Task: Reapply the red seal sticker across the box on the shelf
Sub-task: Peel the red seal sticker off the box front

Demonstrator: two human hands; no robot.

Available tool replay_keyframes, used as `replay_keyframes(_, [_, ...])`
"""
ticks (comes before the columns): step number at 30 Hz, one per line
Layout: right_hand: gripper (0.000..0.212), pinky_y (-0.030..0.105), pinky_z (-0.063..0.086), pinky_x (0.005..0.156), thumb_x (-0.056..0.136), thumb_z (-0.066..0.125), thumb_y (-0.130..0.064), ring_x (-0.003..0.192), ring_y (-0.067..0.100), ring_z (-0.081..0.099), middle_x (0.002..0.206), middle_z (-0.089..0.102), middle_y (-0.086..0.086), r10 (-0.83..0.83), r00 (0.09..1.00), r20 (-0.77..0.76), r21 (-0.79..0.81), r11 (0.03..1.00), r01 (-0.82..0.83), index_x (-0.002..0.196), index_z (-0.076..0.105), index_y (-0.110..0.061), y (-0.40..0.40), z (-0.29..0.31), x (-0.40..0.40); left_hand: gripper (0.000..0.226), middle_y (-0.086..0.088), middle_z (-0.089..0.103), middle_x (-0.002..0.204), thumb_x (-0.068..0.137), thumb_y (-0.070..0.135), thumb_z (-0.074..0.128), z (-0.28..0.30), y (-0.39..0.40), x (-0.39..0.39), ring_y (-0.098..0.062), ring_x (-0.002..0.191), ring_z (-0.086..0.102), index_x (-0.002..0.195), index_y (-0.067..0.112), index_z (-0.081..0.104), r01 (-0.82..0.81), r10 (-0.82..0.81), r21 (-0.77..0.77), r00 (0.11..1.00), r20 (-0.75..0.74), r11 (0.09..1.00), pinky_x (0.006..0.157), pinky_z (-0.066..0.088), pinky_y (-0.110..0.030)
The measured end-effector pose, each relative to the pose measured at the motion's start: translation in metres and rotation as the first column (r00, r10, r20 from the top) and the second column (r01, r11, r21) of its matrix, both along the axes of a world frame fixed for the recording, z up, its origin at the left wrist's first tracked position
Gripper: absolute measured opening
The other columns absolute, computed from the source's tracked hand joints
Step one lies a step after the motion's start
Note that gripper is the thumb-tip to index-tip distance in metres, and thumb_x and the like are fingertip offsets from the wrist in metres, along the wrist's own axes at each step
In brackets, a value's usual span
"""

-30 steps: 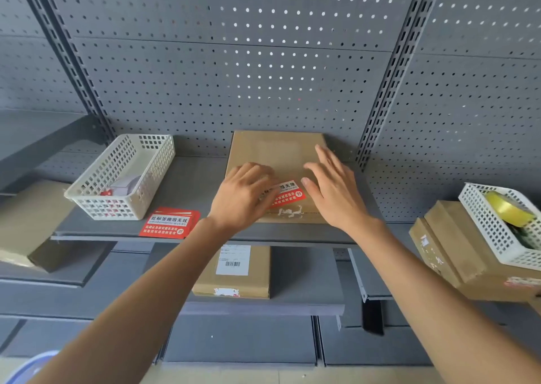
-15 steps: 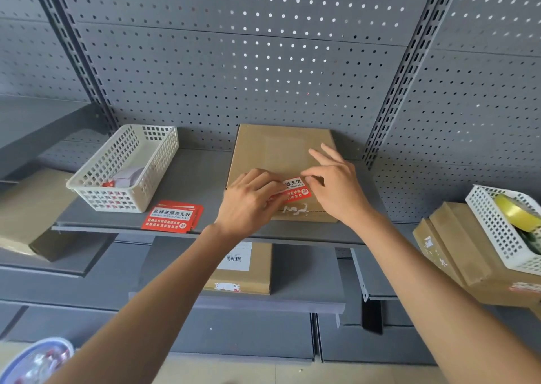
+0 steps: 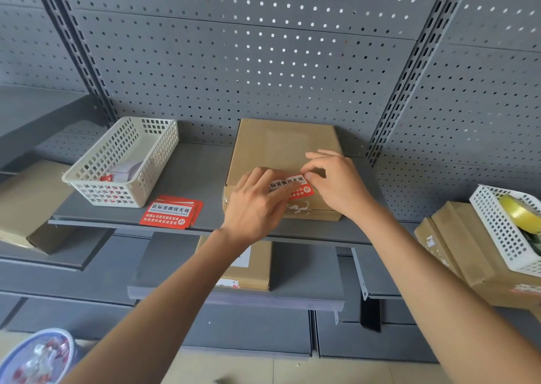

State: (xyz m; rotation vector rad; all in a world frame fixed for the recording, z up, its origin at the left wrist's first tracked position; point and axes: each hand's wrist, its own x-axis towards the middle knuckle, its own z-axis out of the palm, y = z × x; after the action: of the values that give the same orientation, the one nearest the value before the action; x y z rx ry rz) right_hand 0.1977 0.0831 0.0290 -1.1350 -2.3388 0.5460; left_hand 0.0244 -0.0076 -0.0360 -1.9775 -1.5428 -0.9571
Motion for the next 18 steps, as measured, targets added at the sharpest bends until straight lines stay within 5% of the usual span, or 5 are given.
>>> replay_keyframes(18, [0.012, 0.051, 0.033, 0.113, 0.091, 0.066, -0.022, 0.132, 0.019, 0.052, 0.137, 0.062, -0.006, -0.052, 0.999, -0.017, -0.144, 0.988, 0.049, 0.093, 0.077, -0.027, 0.007, 0.002, -0.005, 0.027, -0.005, 0.066, 0.112, 0.086, 0.027, 0.060, 0.007, 0.001, 0.015, -0.032, 0.092, 0.059, 0.110, 0.020, 0.070, -0.135, 0.132, -0.081, 0.991, -0.034, 0.988, 0.078, 0.043, -0.043])
